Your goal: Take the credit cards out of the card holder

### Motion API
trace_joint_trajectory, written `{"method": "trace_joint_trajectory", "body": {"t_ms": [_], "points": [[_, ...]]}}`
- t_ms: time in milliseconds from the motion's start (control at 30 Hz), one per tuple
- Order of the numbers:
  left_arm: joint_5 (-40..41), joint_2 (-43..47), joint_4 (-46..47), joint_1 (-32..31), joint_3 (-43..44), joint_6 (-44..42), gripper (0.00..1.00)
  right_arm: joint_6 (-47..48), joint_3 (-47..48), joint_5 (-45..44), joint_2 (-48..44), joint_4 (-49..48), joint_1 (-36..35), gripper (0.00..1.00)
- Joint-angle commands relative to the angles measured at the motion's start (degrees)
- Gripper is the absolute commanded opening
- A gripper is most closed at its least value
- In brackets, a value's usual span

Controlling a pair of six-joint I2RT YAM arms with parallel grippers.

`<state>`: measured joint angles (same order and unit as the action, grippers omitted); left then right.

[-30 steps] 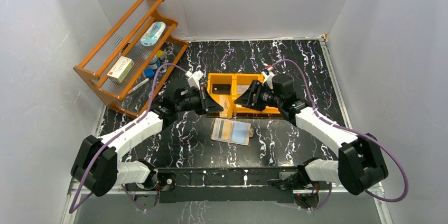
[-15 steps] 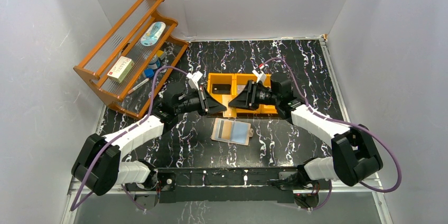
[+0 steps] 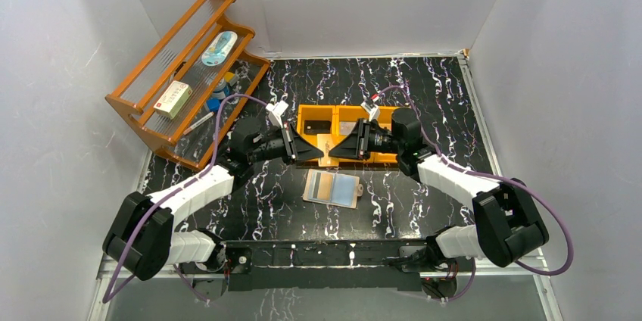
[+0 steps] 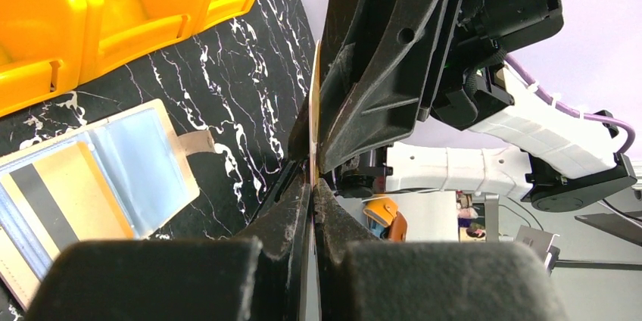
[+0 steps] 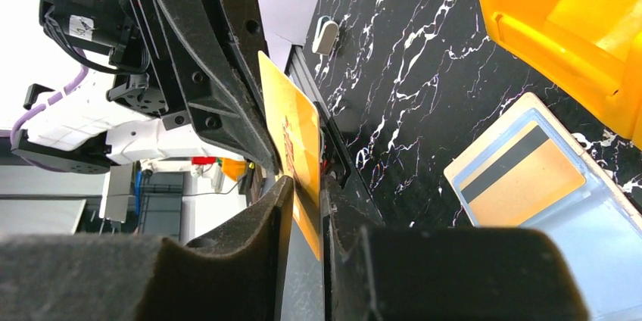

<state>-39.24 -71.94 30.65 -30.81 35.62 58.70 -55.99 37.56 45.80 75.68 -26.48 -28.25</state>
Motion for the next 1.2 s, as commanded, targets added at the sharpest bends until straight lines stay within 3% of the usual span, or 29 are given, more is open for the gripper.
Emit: {"method": "trace_joint_trajectory", "body": {"t_ms": [0, 200, 533, 600, 700, 867, 1033, 1167], "points": [[-1.15, 1.16, 0.82, 0.54, -0.74, -0.73, 0.0, -2.79, -0.99, 3.15, -1.61, -8.47, 1.16, 0.27], [-2.79, 0.31, 2.83, 0.64, -1.11, 0.21, 0.0, -5.08, -1.53, 3.5, -1.32, -11.43, 1.5, 0.35], [-3.16, -0.17, 2.77, 0.58, -0.98, -0.16, 0.01, -5.6, -2.39, 3.22, -1.17, -12.43, 1.72, 0.12], [-1.17, 0.9, -0.62, 0.59, -0.54, -1.89, 0.21, -4.9, -2.29, 3.01, -1.59, -12.22, 1.93, 0.05], [2.16, 2.63, -6.37, 0.59, 0.34, -5.28, 0.38, -2.94, -1.93, 1.66, -2.59, -8.81, 2.37, 0.0], [6.0, 3.9, -14.73, 0.72, 2.68, -9.85, 0.55, 5.27, 1.35, -3.18, -5.03, 4.65, 2.78, 0.0], [11.04, 6.14, -21.13, 0.68, 3.85, -12.55, 0.65, 23.85, 9.42, -24.5, -9.42, 27.81, 3.06, 0.0], [13.53, 8.16, -22.46, 0.66, 2.89, -12.59, 0.67, 35.55, 11.89, -48.4, -13.08, 34.86, 3.03, 0.0]]}}
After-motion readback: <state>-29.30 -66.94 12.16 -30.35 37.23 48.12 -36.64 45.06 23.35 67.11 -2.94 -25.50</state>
